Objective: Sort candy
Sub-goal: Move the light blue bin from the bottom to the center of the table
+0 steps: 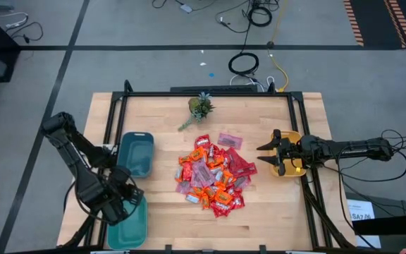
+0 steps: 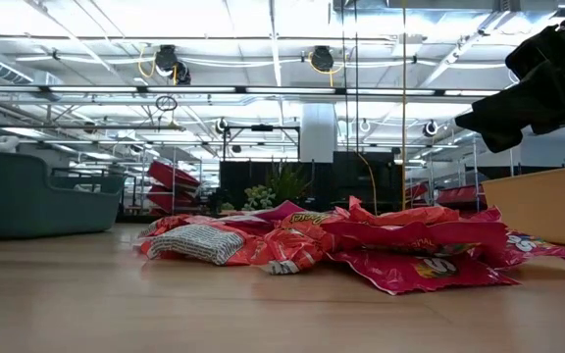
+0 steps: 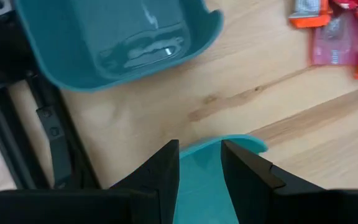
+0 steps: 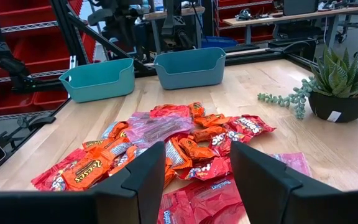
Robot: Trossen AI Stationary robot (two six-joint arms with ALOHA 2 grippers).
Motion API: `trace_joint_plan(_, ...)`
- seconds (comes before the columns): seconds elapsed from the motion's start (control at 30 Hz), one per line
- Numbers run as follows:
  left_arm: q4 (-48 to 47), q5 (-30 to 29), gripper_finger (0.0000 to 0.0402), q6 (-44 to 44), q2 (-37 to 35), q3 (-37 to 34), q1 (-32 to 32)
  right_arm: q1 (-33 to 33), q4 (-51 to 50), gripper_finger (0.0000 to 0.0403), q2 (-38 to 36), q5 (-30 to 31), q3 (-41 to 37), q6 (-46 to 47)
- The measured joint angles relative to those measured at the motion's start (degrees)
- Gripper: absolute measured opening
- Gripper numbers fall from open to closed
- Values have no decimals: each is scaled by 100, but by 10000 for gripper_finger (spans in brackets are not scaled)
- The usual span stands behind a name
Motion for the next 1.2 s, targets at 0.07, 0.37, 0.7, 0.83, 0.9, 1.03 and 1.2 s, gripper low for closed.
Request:
trace_joint_plan(0.07,-88,21,128,-177,2,0,-20,1,0,171,-1,-1,1,0)
trace_joint_plan(0.37,-130,599,179,-424,0,0,-22,0,0,171,0,-2,2,0)
trace_joint_plan(0.7,132,110,212,52,26,-2,-15,1,0,171,-2,-2,2,1)
trace_joint_plan(0.83,65,52,212,31,26,-2,-13,2,0,171,0,-2,2,0)
trace_joint_plan(0.9,60,59,212,3,45,-11,-9,2,-2,171,0,0,2,0)
trace_joint_plan(1.03,417,633,212,1,147,-242,-48,2,-2,171,-2,-2,0,2)
trace_joint_plan(1.2,828,1553,212,-666,286,-648,-356,2,-2,171,0,-2,2,2)
